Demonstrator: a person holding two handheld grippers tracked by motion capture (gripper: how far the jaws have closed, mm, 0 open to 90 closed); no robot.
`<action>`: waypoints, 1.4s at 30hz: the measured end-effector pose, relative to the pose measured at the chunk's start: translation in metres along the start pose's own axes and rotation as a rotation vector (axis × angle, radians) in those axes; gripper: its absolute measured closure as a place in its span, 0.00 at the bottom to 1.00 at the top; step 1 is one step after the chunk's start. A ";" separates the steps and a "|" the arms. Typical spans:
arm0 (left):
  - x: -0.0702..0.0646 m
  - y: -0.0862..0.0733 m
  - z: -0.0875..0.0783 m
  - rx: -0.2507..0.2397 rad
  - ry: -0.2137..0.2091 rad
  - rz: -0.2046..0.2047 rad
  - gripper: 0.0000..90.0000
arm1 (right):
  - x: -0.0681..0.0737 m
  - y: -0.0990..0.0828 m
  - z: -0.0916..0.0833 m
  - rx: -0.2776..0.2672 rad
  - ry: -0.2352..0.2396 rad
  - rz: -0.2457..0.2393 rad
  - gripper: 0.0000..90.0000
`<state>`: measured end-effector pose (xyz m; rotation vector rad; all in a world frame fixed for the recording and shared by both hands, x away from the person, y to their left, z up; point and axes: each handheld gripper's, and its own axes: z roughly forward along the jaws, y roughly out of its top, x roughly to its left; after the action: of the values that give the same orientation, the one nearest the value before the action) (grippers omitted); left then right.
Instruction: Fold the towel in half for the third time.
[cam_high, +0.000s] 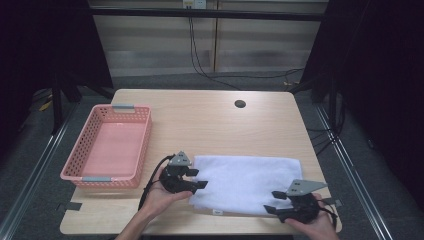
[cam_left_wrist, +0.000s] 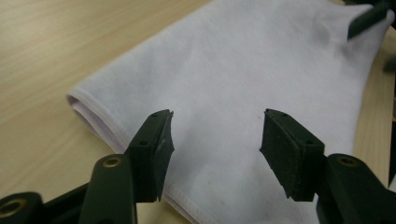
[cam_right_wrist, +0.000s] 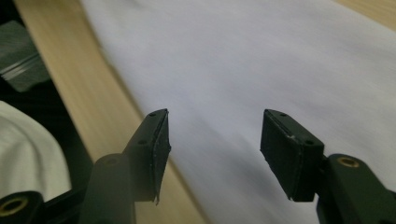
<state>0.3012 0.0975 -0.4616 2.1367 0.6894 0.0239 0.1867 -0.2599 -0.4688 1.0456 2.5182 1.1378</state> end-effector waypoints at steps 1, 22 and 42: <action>0.004 0.003 0.000 -0.013 0.002 -0.008 0.47 | 0.006 0.006 0.007 0.005 0.028 -0.014 0.46; 0.050 0.015 0.009 -0.062 0.078 -0.113 0.43 | 0.070 0.095 0.142 0.083 0.274 -0.163 0.47; 0.078 0.005 0.023 -0.014 0.144 -0.169 0.37 | 0.066 0.087 0.144 0.033 0.176 -0.169 0.84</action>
<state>0.3757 0.1158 -0.4895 2.0709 0.9494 0.0921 0.2455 -0.0916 -0.4977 0.7523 2.7085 1.1902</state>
